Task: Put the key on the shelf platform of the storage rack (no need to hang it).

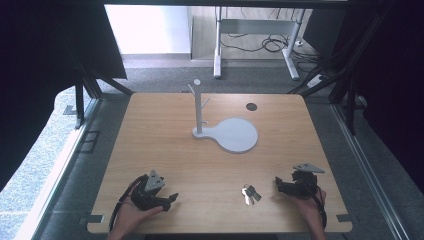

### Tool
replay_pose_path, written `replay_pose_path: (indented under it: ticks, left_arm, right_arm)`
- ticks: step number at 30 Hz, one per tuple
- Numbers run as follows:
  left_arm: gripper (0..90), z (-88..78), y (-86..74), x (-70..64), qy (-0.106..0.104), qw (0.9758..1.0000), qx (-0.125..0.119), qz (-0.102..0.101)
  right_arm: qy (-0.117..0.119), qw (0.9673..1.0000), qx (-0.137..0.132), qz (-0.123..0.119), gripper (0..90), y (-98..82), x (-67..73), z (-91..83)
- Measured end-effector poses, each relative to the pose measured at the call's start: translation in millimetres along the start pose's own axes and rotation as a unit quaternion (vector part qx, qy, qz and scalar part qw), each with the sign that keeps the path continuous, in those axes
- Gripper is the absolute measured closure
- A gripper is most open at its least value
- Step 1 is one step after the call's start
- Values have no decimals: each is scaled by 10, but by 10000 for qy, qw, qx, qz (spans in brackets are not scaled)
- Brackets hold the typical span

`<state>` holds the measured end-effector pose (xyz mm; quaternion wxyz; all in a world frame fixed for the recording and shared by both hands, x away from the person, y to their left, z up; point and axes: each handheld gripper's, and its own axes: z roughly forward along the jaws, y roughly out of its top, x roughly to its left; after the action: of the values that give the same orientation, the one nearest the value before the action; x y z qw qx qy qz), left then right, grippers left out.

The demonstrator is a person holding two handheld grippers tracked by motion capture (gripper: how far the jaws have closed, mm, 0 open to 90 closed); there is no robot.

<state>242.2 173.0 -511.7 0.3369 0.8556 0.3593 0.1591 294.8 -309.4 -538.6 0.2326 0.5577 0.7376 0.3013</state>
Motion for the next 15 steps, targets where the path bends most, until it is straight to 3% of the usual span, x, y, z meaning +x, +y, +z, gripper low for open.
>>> replay_pose_path:
  ticks: [15]
  left_arm:
    - [239, 10, -2, 6, 21, 10000, 34, 11]
  right_arm:
    - [165, 9997, -109, -149, 172, -42, -52, -43]
